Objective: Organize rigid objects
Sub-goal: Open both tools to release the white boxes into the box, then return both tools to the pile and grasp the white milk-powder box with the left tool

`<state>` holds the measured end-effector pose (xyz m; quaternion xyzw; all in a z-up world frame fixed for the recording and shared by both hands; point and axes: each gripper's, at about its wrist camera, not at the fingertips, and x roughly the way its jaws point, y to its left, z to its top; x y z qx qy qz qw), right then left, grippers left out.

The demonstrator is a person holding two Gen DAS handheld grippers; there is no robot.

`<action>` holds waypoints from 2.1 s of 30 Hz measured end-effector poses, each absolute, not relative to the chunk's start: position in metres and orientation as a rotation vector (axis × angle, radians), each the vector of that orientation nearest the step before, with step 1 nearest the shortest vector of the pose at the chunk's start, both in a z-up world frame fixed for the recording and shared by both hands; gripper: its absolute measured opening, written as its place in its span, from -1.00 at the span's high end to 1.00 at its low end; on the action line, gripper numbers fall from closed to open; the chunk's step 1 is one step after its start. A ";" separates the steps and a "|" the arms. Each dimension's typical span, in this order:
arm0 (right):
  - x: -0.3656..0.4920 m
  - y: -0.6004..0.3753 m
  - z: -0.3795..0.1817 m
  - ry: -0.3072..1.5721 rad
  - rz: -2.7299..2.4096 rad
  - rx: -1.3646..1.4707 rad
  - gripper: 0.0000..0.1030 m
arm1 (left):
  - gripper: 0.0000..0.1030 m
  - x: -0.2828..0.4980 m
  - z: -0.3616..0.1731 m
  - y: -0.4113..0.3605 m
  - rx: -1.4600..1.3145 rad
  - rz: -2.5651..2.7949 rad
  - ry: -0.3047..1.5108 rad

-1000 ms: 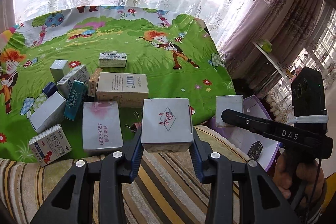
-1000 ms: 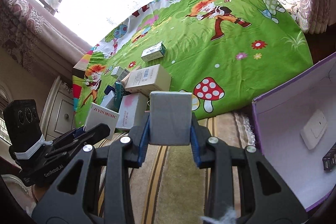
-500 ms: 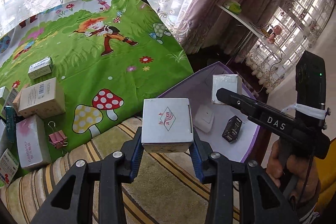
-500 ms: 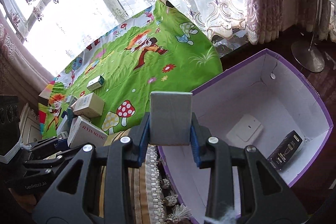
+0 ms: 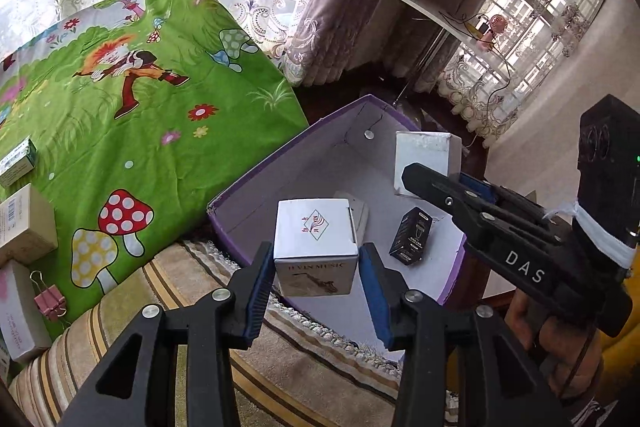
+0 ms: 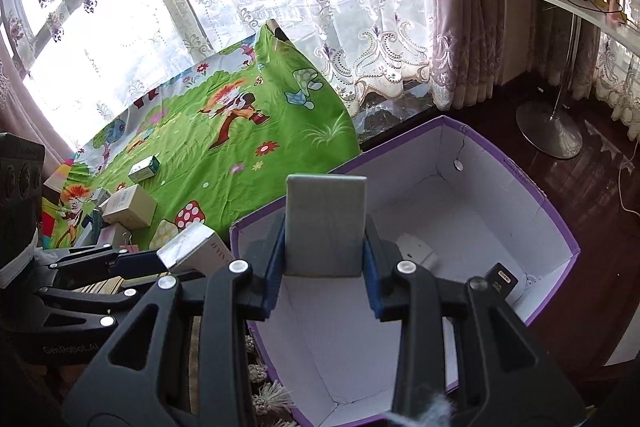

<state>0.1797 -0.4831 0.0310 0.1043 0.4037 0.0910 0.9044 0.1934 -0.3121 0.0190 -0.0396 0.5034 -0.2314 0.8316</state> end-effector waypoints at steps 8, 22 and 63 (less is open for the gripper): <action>0.176 -0.475 0.038 0.817 0.222 0.196 -0.34 | -0.42 0.176 0.045 -0.306 -0.021 -0.435 0.941; 0.166 -0.420 0.056 0.795 0.354 0.079 -0.52 | -0.61 0.137 0.069 -0.235 0.028 -0.253 0.822; 0.183 -0.262 0.027 0.986 0.800 -0.061 -0.61 | -0.99 0.143 -0.029 0.023 -0.511 0.558 1.204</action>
